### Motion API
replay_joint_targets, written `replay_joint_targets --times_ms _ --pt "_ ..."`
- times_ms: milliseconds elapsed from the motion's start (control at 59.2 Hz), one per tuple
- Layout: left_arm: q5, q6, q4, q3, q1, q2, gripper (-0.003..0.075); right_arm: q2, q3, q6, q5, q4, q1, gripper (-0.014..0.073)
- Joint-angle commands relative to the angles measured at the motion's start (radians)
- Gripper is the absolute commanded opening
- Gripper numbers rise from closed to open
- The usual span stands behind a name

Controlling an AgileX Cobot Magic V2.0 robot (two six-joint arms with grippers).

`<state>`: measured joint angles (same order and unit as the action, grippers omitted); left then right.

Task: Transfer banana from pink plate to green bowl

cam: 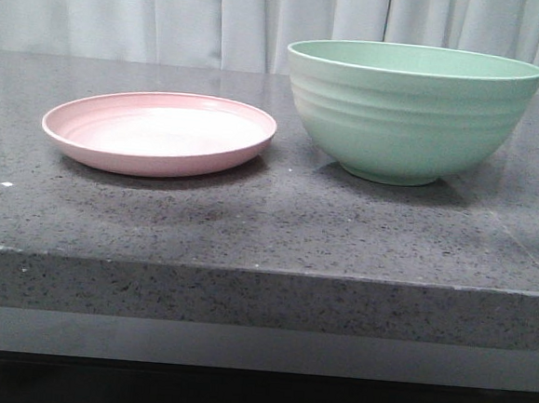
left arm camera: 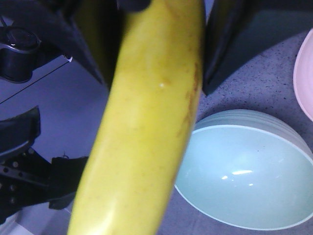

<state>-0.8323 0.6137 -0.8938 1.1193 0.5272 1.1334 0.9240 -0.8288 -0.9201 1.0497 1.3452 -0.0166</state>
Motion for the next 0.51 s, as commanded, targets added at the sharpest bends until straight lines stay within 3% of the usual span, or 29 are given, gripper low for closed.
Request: replay_joint_targets --times_ms 0,135,490 --pt "0.037 0.008 -0.075 0.029 -0.002 -0.025 0.0241 0.029 -0.035 -0.120 0.037 0.213 0.001 0.0591" --pt "0.037 0.008 -0.088 0.029 -0.002 -0.025 0.0241 0.069 -0.038 -0.215 0.063 0.346 0.020 0.0591" --pt "0.037 0.008 -0.088 0.029 -0.002 -0.025 0.0241 0.198 -0.173 -0.258 -0.061 0.366 0.245 0.0591"
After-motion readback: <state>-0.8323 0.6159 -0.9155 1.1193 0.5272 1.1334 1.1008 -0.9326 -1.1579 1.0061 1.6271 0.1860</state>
